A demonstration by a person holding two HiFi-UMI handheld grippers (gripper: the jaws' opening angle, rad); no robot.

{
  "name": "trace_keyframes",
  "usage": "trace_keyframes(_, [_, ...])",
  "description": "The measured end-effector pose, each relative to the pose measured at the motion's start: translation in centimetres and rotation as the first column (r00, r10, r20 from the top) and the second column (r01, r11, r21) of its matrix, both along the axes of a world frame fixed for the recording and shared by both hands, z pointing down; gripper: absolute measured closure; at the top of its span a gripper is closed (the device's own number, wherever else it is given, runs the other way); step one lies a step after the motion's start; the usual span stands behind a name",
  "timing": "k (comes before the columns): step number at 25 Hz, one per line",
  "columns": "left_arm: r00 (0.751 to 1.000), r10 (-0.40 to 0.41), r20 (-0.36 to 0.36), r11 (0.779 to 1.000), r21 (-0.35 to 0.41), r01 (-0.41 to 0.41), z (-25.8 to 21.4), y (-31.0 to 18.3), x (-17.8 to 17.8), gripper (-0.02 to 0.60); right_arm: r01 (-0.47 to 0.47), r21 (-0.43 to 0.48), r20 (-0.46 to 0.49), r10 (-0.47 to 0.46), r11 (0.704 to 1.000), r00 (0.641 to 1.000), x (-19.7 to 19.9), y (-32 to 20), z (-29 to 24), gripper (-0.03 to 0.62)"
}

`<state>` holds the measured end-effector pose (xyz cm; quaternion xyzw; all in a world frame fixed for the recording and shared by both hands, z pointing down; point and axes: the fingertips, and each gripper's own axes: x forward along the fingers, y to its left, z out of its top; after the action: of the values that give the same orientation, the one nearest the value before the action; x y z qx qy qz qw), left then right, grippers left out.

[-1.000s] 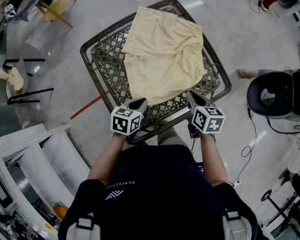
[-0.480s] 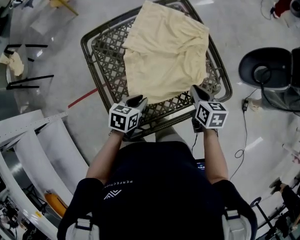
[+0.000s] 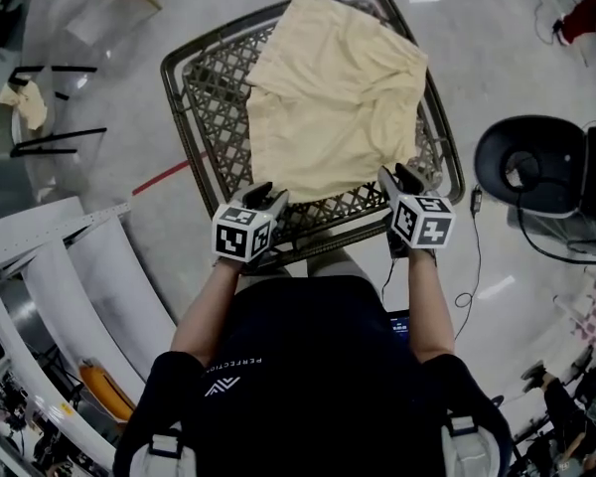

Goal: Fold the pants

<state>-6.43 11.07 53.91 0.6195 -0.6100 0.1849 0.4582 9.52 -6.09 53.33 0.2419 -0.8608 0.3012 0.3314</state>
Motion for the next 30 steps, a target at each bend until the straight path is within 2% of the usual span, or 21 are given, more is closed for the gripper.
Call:
trace_keyframes(6, [1.000, -0.025, 0.008, 0.999, -0.022, 0.025, 0.5, 0.4, -0.6, 0.411, 0.003, 0.044, -0.069, 0.000, 0.999, 0.998, 0.5, -1.4, 1.2, 0.439])
trace_keyframes(10, [0.999, -0.031, 0.018, 0.999, -0.031, 0.031, 0.7, -0.1, -0.7, 0.393, -0.004, 0.043, -0.077, 0.008, 0.999, 0.997, 0.6, -2.2, 1.9, 0.427])
trace_keyframes(17, [0.998, 0.024, 0.062, 0.996, -0.090, -0.018, 1.9, -0.3, -0.2, 0.371, -0.010, 0.000, -0.112, 0.010, 1.000, 0.994, 0.6, -2.8, 3.9, 0.422])
trace_keyframes(22, [0.996, 0.045, 0.073, 0.992, -0.118, -0.036, 2.5, -0.2, 0.1, 0.371, -0.014, -0.005, -0.145, 0.013, 1.000, 0.989, 1.1, -3.1, 4.8, 0.424])
trace_keyframes(27, [0.997, 0.033, 0.071, 0.991, -0.133, -0.023, 3.0, -0.1, -0.1, 0.383, 0.007, 0.010, -0.174, -0.005, 1.000, 0.985, 0.9, -3.0, 4.9, 0.425])
trace_keyframes(30, [0.996, 0.034, 0.089, 0.991, -0.135, -0.021, 3.0, -0.2, -0.2, 0.399, 0.007, 0.029, -0.203, -0.001, 1.000, 0.979, 1.2, -3.3, 4.9, 0.453])
